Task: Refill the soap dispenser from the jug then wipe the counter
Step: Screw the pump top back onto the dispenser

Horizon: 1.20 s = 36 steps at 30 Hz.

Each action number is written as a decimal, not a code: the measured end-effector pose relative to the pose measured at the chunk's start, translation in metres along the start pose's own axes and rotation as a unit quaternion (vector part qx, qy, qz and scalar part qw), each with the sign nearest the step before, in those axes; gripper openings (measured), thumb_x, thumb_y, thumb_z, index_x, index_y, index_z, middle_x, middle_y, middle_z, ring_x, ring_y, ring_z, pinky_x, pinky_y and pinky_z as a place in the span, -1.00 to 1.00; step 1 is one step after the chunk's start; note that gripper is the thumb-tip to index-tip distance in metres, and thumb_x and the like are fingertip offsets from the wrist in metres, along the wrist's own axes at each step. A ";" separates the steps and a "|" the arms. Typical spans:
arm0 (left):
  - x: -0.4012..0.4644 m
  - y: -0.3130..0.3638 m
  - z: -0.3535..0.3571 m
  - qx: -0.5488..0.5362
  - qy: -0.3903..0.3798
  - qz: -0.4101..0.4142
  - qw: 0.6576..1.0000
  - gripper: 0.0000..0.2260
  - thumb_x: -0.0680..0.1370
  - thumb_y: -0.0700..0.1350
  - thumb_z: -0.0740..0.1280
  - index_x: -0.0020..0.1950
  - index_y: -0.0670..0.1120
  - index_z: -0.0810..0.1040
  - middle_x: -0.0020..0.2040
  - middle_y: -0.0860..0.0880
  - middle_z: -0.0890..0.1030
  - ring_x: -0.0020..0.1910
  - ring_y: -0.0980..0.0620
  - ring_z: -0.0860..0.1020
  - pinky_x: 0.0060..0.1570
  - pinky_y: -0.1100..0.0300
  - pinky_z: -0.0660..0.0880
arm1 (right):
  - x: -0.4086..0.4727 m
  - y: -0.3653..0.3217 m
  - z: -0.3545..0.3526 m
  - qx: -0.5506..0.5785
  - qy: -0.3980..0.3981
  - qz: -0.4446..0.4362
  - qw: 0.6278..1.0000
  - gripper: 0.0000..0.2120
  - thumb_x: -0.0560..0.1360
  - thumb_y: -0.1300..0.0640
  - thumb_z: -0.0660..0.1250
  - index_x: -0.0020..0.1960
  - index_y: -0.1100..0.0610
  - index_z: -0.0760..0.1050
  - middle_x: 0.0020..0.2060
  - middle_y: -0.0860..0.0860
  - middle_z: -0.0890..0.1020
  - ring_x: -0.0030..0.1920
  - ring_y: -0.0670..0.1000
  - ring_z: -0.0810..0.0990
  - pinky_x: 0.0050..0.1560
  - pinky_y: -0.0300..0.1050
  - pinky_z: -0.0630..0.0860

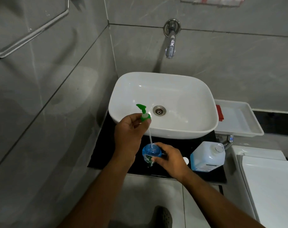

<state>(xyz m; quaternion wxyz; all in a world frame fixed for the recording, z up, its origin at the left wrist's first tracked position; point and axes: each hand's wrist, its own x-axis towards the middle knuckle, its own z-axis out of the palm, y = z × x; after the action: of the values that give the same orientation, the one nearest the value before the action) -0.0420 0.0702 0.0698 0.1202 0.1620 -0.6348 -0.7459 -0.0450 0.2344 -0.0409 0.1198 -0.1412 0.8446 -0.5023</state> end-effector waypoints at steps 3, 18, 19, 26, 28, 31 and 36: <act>-0.004 -0.012 -0.001 0.065 -0.017 0.004 0.998 -0.78 0.38 -0.06 0.52 0.00 0.03 0.64 -0.07 0.07 0.71 -0.03 0.11 0.65 -0.13 0.27 0.57 | 0.001 0.003 0.001 -0.004 -0.001 0.002 1.000 -0.53 0.39 0.11 0.50 0.21 -0.22 0.47 0.08 -0.17 0.61 0.11 -0.19 0.58 0.14 -0.27 0.51; -0.025 -0.062 -0.008 0.186 -0.091 0.066 0.976 -0.73 0.35 -0.11 0.54 -0.04 0.18 0.61 -0.11 0.21 0.67 -0.09 0.27 0.62 -0.20 0.48 0.46 | -0.001 -0.003 -0.003 -0.013 0.001 -0.036 0.999 -0.59 0.42 0.12 0.47 0.24 -0.04 0.52 0.05 -0.07 0.62 0.06 -0.14 0.59 0.09 -0.20 0.56; -0.024 -0.064 -0.010 0.199 -0.080 0.074 0.974 -0.73 0.34 -0.09 0.54 -0.08 0.22 0.59 -0.12 0.23 0.66 -0.10 0.29 0.61 -0.21 0.49 0.46 | -0.001 -0.003 -0.003 -0.016 -0.001 -0.033 0.999 -0.58 0.42 0.12 0.48 0.26 -0.02 0.51 0.07 -0.06 0.61 0.07 -0.13 0.58 0.11 -0.19 0.55; -0.023 -0.080 -0.016 0.266 -0.086 0.087 0.956 -0.76 0.35 -0.06 0.49 -0.04 0.20 0.61 -0.12 0.20 0.64 -0.10 0.33 0.57 -0.19 0.53 0.43 | -0.001 -0.004 -0.003 -0.010 -0.002 -0.030 0.999 -0.52 0.41 0.11 0.48 0.30 -0.05 0.48 0.11 -0.05 0.60 0.11 -0.12 0.57 0.16 -0.18 0.53; -0.025 -0.083 -0.018 0.251 -0.107 0.079 0.959 -0.64 0.41 -0.16 0.44 0.14 0.18 0.59 -0.01 0.22 0.62 -0.02 0.39 0.55 -0.11 0.57 0.41 | -0.001 -0.003 -0.002 -0.007 0.000 -0.033 0.999 -0.52 0.41 0.13 0.50 0.29 -0.03 0.49 0.11 -0.02 0.61 0.11 -0.10 0.58 0.17 -0.14 0.54; -0.028 -0.084 -0.018 0.231 -0.095 0.041 0.967 -0.44 0.40 -0.17 0.47 0.38 0.06 0.43 0.19 0.20 0.50 0.12 0.34 0.49 -0.05 0.56 0.40 | -0.001 -0.002 -0.002 -0.010 0.003 -0.035 0.999 -0.54 0.42 0.14 0.48 0.29 0.00 0.49 0.10 -0.01 0.61 0.10 -0.10 0.58 0.16 -0.10 0.55; -0.030 -0.075 -0.007 0.223 -0.029 0.079 0.971 -0.47 0.23 -0.01 0.57 0.13 0.15 0.46 -0.03 0.11 0.54 -0.03 0.22 0.52 -0.21 0.47 0.44 | 0.000 -0.001 -0.002 -0.024 -0.005 -0.030 0.999 -0.57 0.45 0.14 0.46 0.30 0.02 0.49 0.12 -0.05 0.60 0.11 -0.10 0.58 0.14 -0.09 0.56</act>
<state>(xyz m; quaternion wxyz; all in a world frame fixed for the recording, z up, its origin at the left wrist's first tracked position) -0.0099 0.0879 -0.0022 0.1212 0.1128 -0.7991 -0.5780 -0.0456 0.2354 -0.0389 0.1055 -0.1718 0.8514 -0.4843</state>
